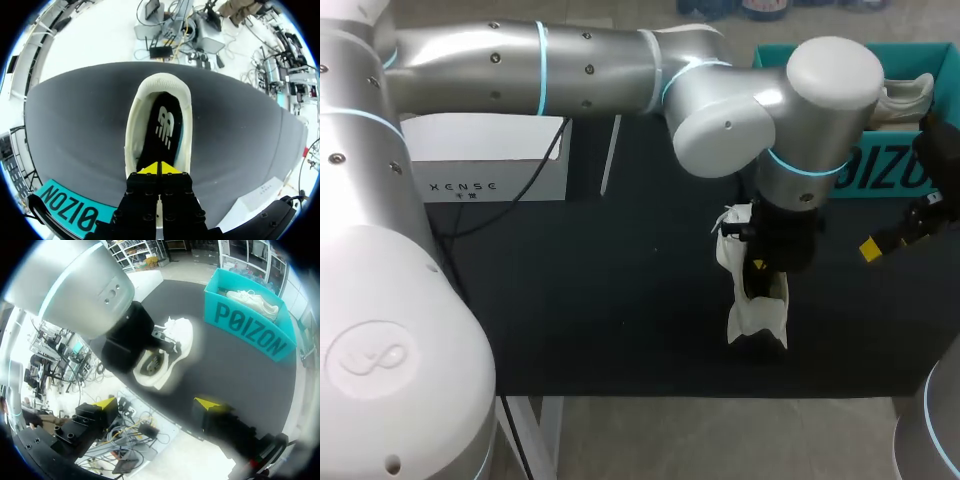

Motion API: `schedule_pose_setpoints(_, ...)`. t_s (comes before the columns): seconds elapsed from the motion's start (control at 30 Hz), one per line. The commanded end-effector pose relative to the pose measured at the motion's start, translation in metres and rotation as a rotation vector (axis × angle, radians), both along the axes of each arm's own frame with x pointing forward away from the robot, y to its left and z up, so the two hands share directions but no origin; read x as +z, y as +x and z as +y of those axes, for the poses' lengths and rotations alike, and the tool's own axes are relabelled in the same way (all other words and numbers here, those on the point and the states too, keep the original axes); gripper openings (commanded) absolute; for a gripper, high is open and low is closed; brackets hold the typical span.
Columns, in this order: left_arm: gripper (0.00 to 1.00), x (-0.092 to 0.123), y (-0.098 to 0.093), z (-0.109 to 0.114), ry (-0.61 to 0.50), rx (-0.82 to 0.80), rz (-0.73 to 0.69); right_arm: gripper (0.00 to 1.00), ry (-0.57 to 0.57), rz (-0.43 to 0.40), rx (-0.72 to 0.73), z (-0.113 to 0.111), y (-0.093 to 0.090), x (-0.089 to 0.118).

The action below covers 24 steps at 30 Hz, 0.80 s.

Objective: Take the shoe out of the shoebox, open the shoe tongue, remove and reinsert the insole, then place the shoe into the shoebox

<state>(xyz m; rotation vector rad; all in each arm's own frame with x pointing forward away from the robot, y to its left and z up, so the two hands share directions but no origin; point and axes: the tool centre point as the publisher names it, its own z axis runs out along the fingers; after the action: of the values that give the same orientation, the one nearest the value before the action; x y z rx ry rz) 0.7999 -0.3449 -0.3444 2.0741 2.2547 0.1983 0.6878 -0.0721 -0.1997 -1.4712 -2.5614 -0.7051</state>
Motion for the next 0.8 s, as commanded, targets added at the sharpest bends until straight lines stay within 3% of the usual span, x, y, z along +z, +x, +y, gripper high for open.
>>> schedule_pose_setpoints(0.03, 0.00, -0.011, 0.000, -0.002, -0.004, 0.018, -0.037, 1.00, 0.000, -0.002, -0.001, 0.000, -0.001, -0.001)
schedule_pose_setpoints(0.2, 0.02, -0.018, 0.000, -0.001, -0.008, 0.031, -0.047, 1.00, 0.000, -0.002, -0.001, 0.000, -0.001, -0.001)
schedule_pose_setpoints(0.23, 0.22, -0.019, -0.001, -0.001, -0.007, 0.031, -0.047, 1.00, 0.000, -0.002, -0.001, 0.000, -0.001, -0.001)
schedule_pose_setpoints(0.3, 0.42, -0.021, -0.002, -0.001, -0.010, 0.028, -0.038, 1.00, 0.000, -0.002, -0.001, 0.000, -0.001, -0.001)
schedule_pose_setpoints(0.37, 0.78, -0.021, -0.003, 0.001, -0.013, 0.032, -0.034, 1.00, 0.000, -0.002, -0.001, 0.000, -0.001, -0.001)
schedule_pose_setpoints(0.4, 0.92, -0.021, -0.004, 0.002, -0.013, 0.032, -0.032, 1.00, 0.000, -0.002, -0.001, 0.000, -0.001, -0.001)
schedule_pose_setpoints(0.43, 0.99, -0.020, -0.005, 0.003, -0.013, 0.034, -0.031, 1.00, 0.000, -0.002, -0.001, 0.000, -0.001, -0.001)
schedule_pose_setpoints(0.8, 1.00, -0.015, -0.009, 0.015, -0.025, 0.059, -0.023, 1.00, 0.000, -0.002, -0.001, 0.000, -0.001, -0.001)
